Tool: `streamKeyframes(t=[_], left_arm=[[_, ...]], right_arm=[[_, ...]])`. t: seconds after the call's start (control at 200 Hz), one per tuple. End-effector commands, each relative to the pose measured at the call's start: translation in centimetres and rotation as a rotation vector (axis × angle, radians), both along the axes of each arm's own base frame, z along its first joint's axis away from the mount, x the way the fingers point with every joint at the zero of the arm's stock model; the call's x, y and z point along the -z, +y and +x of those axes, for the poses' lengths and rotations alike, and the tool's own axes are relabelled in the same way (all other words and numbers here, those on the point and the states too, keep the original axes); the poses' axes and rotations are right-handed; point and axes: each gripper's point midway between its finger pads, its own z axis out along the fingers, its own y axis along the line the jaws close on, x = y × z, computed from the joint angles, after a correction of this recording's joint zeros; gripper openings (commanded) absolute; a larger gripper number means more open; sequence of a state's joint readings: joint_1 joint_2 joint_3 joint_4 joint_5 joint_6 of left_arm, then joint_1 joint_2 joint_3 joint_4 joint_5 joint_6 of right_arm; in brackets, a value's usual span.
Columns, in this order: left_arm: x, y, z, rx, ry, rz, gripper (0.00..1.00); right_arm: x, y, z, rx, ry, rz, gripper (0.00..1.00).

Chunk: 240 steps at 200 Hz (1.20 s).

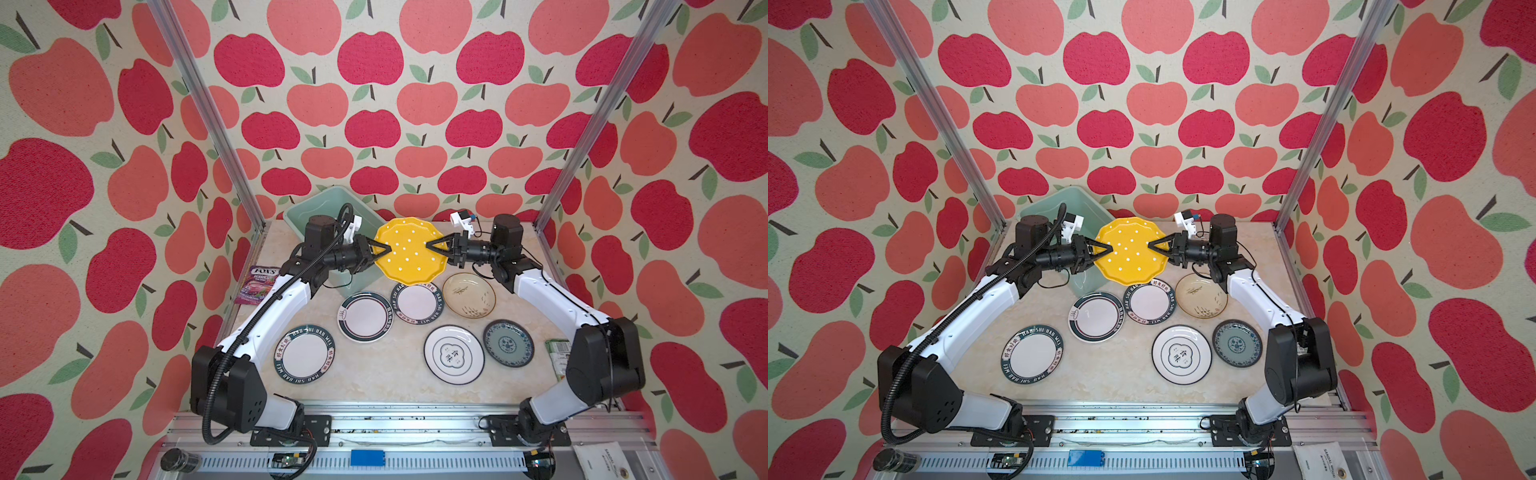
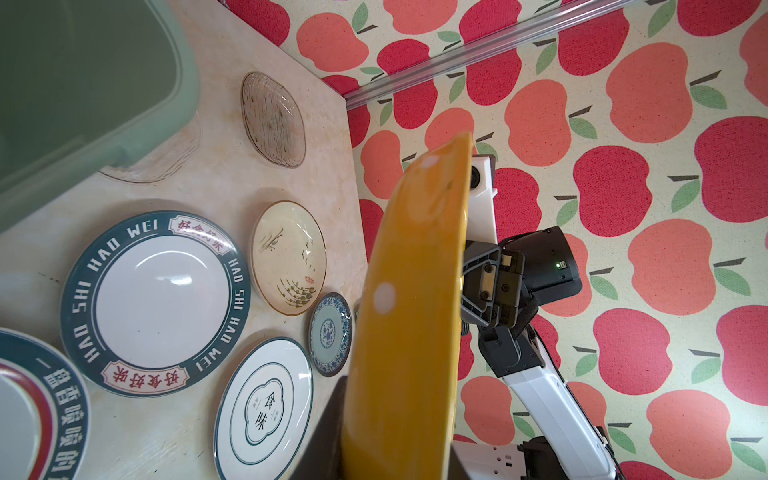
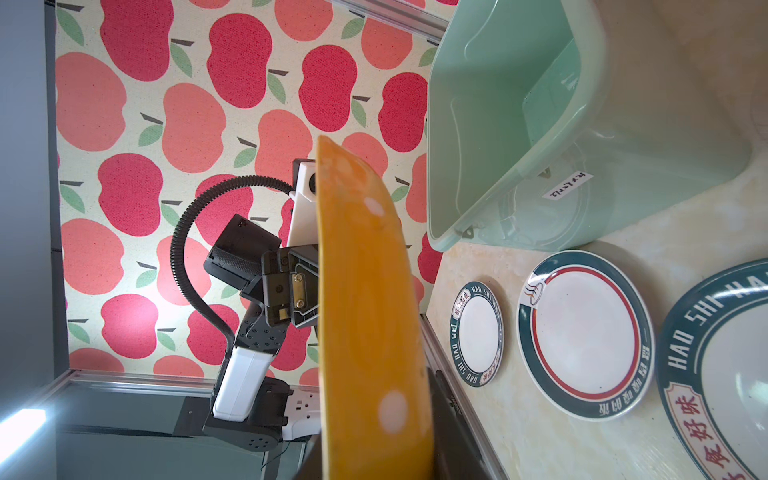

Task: Place the plates into the plastic bin on the countertop
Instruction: 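Lift the yellow plate with both grippers and carry it toward the bin, then release the left gripper while the right gripper tilts the plate over the bin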

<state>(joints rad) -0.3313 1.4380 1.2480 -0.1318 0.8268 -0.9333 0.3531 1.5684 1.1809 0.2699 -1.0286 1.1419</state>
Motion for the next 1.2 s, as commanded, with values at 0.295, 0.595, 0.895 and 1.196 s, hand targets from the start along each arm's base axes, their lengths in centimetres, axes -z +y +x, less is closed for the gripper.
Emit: streamKeyframes(t=[0.295, 0.595, 0.895, 1.196], left_arm=[[-1.3, 1.8, 3.2, -0.173, -0.068, 0.045, 0.55], [-0.5, 10.6, 4.4, -0.508, -0.062, 0.206, 0.65], [3.9, 21.1, 4.2, -0.848, 0.187, 0.463, 0.59], [1.8, 19.5, 7.2, -0.781, 0.115, 0.396, 0.63]], right_arm=[[-5.5, 0.8, -0.1, -0.025, -0.115, -0.029, 0.00], [-7.8, 1.0, 3.5, 0.124, -0.077, -0.072, 0.00], [-7.7, 1.9, 6.5, 0.287, -0.023, -0.201, 0.00], [-7.4, 5.0, 8.7, 0.388, 0.013, -0.273, 0.00]])
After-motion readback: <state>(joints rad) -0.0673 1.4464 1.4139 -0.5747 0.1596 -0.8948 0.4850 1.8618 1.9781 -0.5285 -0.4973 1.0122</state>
